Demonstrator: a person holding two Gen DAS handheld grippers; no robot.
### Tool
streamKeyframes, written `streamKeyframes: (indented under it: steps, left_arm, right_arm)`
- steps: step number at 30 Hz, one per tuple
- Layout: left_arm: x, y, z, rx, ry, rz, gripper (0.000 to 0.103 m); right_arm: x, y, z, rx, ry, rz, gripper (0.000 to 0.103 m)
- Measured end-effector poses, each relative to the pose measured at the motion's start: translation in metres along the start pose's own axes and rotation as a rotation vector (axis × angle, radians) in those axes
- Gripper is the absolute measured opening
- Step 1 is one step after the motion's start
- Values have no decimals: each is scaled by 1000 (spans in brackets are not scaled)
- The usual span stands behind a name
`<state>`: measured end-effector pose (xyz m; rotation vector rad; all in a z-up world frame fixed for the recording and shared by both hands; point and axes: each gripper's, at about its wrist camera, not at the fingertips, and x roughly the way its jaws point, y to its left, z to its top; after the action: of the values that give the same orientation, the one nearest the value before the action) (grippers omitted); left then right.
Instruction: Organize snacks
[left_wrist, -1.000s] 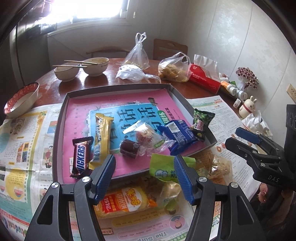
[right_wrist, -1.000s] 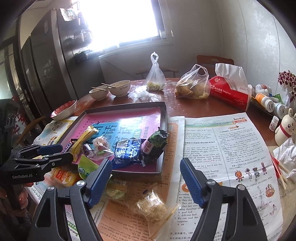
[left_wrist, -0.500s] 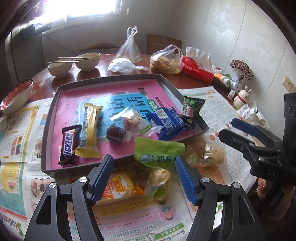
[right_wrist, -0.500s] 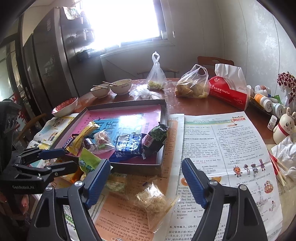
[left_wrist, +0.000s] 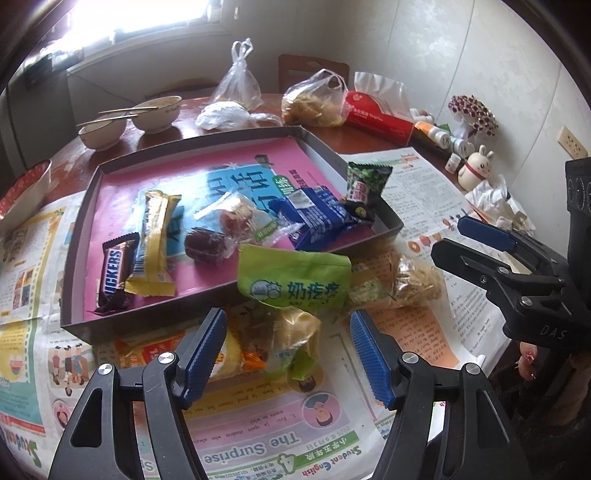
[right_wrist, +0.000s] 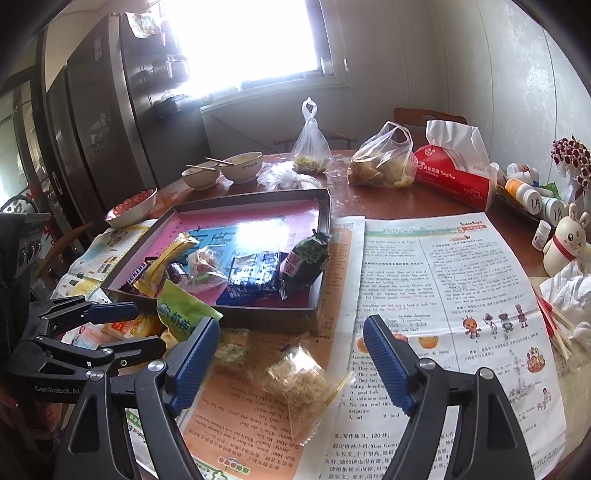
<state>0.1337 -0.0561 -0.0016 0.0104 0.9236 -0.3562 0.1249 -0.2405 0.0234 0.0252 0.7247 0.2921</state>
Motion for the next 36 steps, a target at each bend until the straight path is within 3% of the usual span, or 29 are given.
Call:
streamKeyframes:
  steps: [13, 30, 36]
  left_arm:
    - [16, -19, -6, 76, 49, 7, 71]
    - [33, -13, -5, 40, 89, -4, 70]
    - [37, -11, -3, 27, 89, -14, 63]
  right_arm:
    - [7, -5, -15, -5, 43, 0, 80]
    - [31, -16, -30, -49, 114, -14, 80]
    - [42, -12, -28, -80, 130, 3, 80]
